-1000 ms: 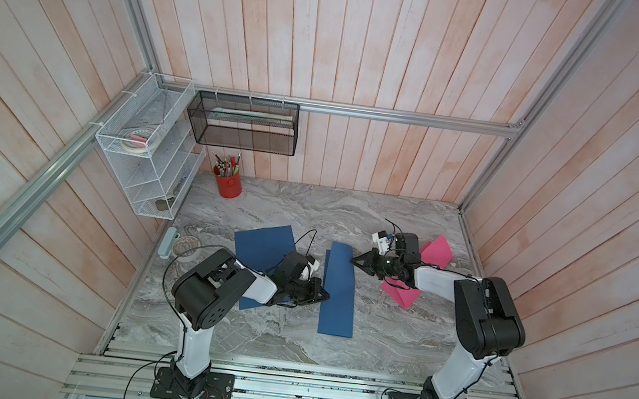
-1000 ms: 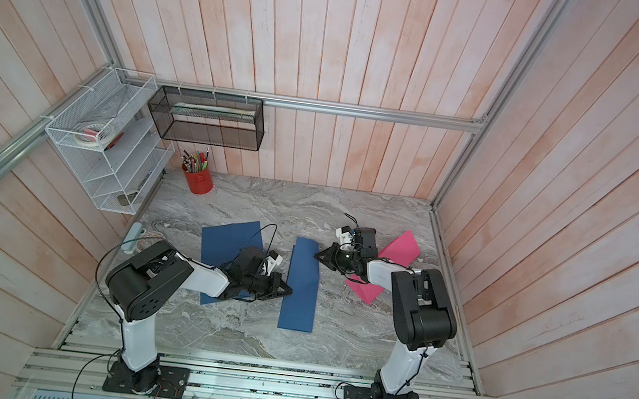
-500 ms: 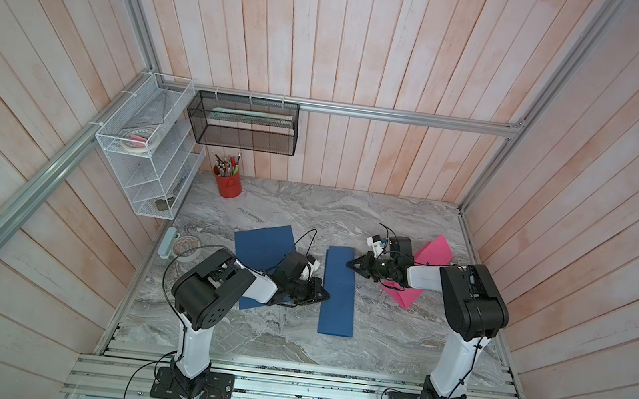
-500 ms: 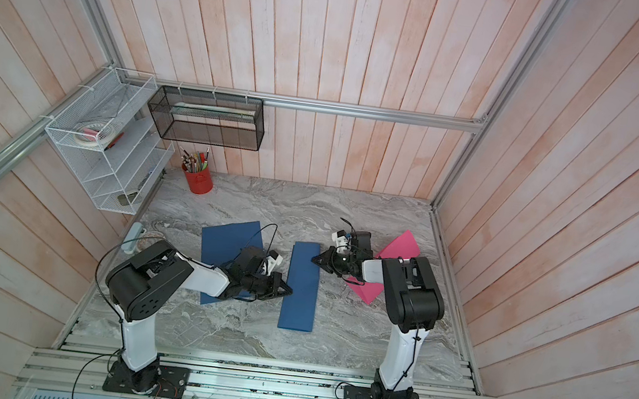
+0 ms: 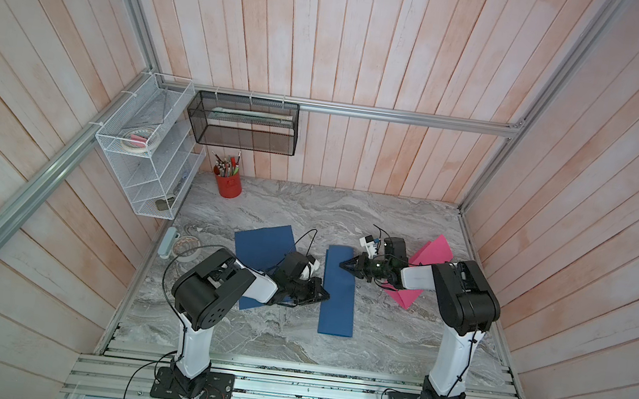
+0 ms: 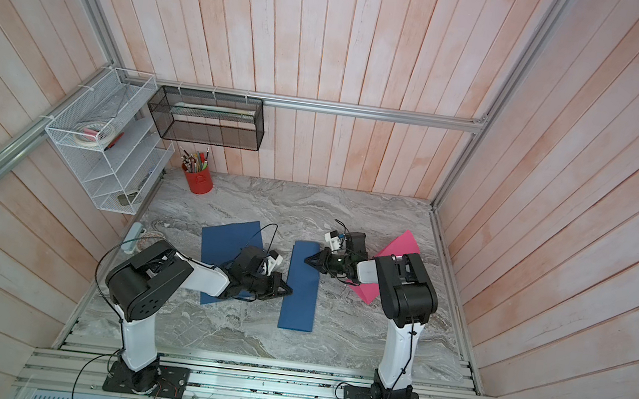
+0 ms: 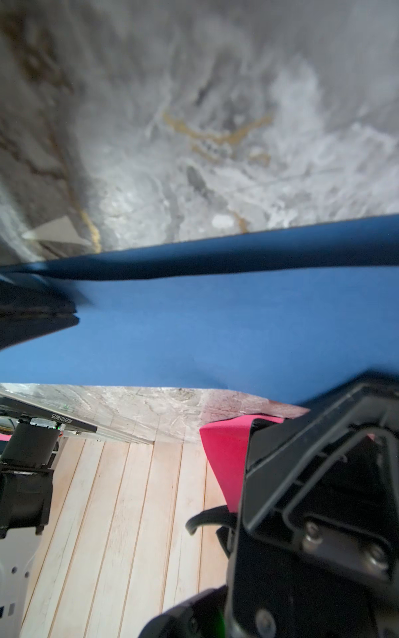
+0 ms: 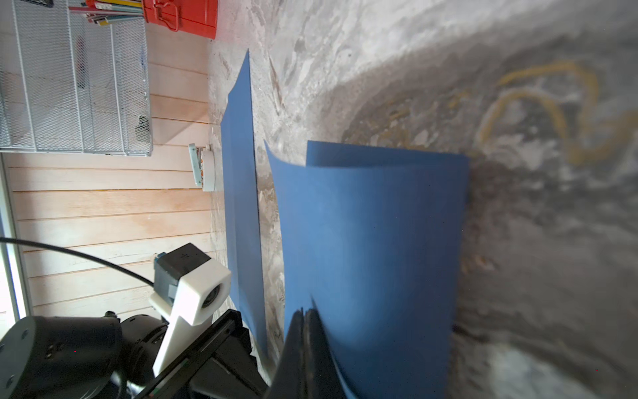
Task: Fold the rectangular paper in half along the long edge
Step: Fold the paper at the center of the board.
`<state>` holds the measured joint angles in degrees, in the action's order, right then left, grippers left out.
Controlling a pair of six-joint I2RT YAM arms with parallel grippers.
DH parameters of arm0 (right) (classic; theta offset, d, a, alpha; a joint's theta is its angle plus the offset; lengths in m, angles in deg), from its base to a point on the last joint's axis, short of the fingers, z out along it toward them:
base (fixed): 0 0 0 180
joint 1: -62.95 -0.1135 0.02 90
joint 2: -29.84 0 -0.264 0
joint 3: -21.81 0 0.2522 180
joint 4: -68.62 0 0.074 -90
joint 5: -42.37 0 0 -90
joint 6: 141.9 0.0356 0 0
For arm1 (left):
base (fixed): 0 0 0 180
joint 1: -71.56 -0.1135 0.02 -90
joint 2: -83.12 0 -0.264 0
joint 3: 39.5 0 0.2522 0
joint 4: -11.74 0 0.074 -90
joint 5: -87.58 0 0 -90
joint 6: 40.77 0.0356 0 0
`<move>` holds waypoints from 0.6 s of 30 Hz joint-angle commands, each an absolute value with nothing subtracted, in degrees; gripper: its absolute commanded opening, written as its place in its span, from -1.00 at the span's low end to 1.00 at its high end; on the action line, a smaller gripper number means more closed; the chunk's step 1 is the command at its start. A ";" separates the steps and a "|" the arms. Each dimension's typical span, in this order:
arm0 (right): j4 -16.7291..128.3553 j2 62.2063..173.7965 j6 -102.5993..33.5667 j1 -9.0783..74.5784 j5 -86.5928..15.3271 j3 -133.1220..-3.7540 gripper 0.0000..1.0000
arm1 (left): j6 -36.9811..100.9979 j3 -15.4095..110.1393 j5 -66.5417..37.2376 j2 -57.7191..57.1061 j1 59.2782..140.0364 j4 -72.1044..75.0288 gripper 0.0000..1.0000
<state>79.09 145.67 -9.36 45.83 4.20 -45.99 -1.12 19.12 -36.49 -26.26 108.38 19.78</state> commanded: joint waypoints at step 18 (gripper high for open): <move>77.03 150.58 -10.94 43.69 5.04 -50.00 -1.00 | 1.57 20.98 -32.61 -26.40 108.82 9.81 -1.00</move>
